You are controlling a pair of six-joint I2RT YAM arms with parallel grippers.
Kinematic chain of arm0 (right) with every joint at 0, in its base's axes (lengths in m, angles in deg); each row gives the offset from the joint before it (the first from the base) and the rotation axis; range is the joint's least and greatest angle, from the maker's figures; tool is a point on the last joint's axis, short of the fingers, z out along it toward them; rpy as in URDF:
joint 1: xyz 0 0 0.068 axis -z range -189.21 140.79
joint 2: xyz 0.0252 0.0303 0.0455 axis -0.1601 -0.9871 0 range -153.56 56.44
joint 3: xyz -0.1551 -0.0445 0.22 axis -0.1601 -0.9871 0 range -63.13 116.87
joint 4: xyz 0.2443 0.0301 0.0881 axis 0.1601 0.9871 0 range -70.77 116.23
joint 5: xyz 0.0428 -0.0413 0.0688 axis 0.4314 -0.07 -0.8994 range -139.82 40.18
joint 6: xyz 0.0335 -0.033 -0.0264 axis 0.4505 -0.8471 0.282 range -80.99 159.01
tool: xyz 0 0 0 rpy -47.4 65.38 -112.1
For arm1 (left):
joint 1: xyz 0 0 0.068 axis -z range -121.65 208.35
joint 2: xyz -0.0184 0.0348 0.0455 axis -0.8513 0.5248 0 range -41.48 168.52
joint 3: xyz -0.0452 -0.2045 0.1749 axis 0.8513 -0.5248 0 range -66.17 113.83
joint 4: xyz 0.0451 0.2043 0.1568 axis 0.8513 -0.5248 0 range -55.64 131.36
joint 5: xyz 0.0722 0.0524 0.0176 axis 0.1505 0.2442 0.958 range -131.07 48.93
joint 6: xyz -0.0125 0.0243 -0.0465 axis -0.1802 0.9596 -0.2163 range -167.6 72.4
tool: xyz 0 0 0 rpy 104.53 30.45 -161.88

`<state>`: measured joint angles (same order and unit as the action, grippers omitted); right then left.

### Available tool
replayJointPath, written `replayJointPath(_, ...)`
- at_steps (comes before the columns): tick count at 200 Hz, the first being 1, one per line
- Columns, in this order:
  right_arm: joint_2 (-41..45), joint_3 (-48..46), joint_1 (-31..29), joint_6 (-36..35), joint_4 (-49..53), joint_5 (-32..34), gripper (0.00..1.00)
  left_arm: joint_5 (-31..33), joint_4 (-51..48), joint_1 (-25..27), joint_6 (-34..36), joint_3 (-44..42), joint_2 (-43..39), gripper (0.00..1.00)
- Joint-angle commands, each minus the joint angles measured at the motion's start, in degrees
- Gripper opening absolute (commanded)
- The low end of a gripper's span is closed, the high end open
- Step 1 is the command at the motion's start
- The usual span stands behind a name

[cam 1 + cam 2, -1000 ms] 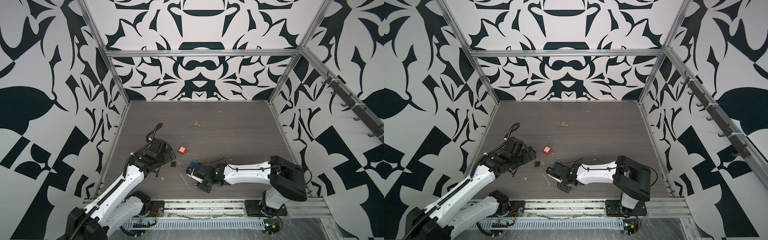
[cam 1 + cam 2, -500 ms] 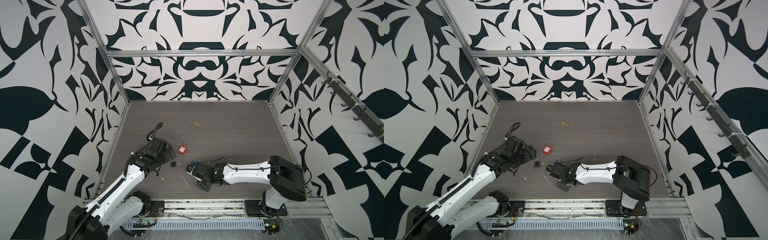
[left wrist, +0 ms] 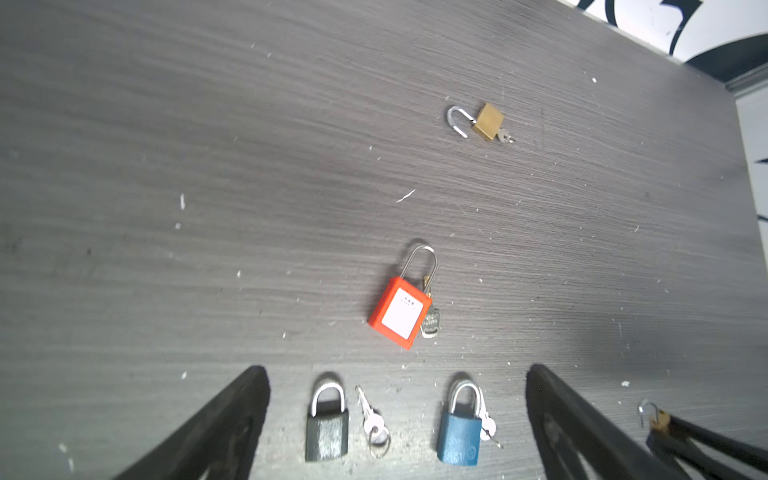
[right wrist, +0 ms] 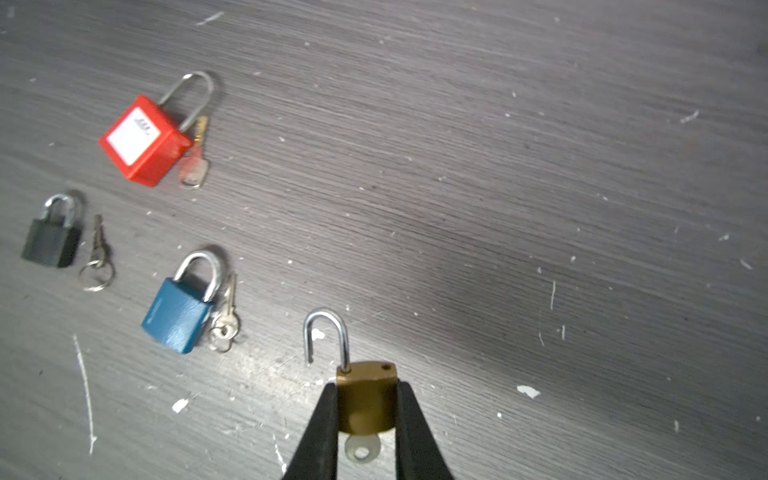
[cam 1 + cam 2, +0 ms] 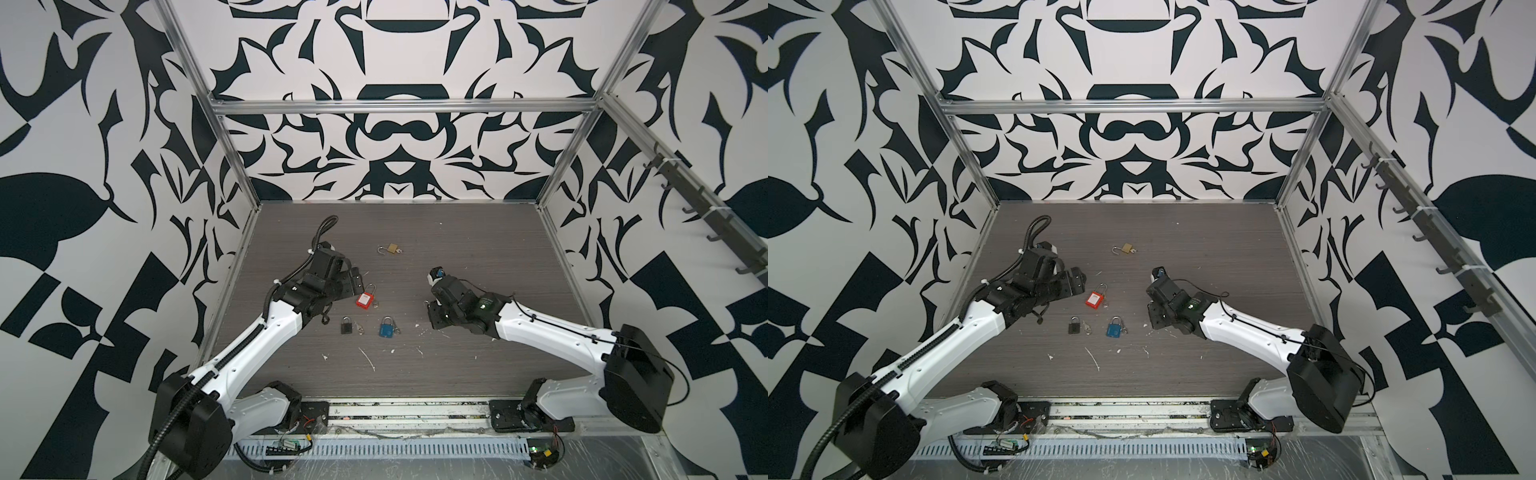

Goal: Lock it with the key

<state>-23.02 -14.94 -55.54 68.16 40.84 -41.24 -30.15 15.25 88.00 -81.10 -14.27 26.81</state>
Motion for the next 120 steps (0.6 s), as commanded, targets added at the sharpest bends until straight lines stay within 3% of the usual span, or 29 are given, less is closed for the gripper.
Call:
replayJointPath(1, -5.09, 4.73, 1.02, 4.52, 0.01, -0.52, 0.14, 0.54, 1.93, 0.40, 7.30, 4.40, 3.39, 0.98)
replayJointPath(58, -17.67, 15.32, 1.54, 9.64, 1.66, 1.73, 0.15, 1.01, 1.92, 0.74, 14.09, 9.62, 9.50, 0.97)
replayJointPath(120, -23.96, 17.69, 1.85, 11.55, 0.98, 4.36, 0.17, 2.00, 2.85, 0.65, 14.33, 7.83, 9.76, 0.98)
